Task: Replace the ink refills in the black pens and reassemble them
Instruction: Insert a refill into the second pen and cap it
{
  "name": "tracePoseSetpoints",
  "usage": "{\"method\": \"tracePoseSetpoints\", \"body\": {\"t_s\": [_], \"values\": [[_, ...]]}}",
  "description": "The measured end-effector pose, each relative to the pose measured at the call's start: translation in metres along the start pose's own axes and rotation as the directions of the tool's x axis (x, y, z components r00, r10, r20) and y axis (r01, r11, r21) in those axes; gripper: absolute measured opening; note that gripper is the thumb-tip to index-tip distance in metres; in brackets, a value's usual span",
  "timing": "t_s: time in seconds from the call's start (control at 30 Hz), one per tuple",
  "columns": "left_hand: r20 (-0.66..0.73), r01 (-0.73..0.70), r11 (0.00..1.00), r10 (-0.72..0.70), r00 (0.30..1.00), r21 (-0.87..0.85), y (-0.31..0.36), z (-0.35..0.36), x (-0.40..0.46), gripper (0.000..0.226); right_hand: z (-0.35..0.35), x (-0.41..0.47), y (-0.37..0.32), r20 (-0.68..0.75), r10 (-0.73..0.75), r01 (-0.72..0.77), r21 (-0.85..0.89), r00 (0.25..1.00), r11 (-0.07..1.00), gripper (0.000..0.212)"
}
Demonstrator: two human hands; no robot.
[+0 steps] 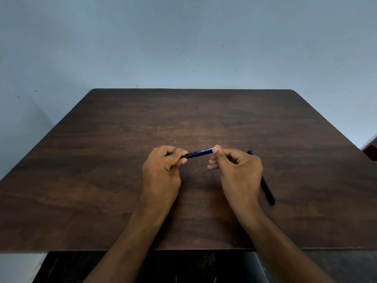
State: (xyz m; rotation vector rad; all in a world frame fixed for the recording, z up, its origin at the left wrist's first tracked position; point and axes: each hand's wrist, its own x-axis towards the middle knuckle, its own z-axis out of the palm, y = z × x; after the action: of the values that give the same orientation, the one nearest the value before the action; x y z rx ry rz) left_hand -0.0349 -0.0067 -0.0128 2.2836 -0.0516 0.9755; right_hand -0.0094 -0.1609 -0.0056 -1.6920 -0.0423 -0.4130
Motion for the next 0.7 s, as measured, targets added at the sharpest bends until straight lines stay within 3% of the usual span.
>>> {"method": "tracePoseSetpoints", "body": {"t_s": [0.1,0.2,0.4,0.7], "values": [[-0.023,0.040,0.998,-0.041,0.999,-0.038,0.002,0.001,-0.001,0.022,0.003,0.001,0.000,0.005,0.086,-0.086,0.146,0.996,0.985,0.007],[-0.060,0.077,0.993,-0.083,0.995,-0.094,0.005,0.000,0.000,0.021,0.007,-0.001,0.002,0.025,0.217,-0.214,0.307,0.976,0.927,0.031],[-0.039,0.045,0.989,-0.051,0.998,-0.139,0.017,0.000,-0.002,0.021,0.011,-0.012,0.001,0.166,0.232,-0.265,0.213,0.958,0.940,0.016],[0.026,0.005,0.989,-0.001,1.000,-0.151,0.029,0.002,-0.007,0.023,0.007,-0.005,-0.009,0.122,0.233,-0.254,0.203,0.965,0.946,0.008]]}}
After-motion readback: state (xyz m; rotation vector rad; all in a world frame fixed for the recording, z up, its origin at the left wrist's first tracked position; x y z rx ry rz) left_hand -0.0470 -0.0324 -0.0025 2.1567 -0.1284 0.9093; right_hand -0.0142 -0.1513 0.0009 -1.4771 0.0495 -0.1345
